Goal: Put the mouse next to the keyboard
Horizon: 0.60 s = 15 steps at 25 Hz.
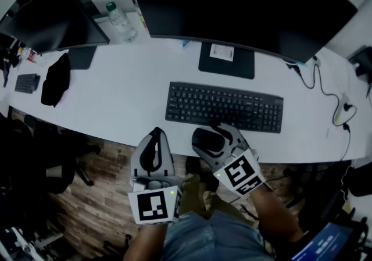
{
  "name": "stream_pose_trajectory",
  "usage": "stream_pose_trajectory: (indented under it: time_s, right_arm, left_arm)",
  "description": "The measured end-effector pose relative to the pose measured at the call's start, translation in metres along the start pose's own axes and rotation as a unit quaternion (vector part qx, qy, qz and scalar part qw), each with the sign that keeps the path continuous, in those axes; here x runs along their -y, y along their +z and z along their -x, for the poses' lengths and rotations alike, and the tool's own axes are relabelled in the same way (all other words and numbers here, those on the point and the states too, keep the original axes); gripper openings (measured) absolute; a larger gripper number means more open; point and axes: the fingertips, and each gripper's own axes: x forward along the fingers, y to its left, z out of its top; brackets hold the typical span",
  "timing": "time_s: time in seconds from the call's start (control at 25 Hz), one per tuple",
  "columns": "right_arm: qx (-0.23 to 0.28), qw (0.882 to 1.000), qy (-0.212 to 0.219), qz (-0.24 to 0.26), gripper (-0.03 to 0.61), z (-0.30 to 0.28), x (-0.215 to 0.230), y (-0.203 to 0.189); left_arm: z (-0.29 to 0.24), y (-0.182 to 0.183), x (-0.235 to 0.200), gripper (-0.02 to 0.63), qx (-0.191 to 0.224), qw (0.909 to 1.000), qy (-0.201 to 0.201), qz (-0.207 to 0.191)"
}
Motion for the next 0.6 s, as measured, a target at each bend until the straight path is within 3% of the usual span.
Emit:
stream_pose_trajectory:
  time_s: [0.32,0.6]
  right_arm:
    - [-0.068,0.997,0.015,-0.013,0.314,-0.019,-0.001,-0.060]
    - [-0.112,0.993,0.022,-0.009,0.334,-0.026,0.002,-0.093]
  left_arm:
    - [-0.021,-0.034,-0.004,0.005,-0.039,0.9992,-0.011,-0.001]
    - [-0.032,-0.057,-0.002,0.005,-0.064,0.9976,-0.013,0.023]
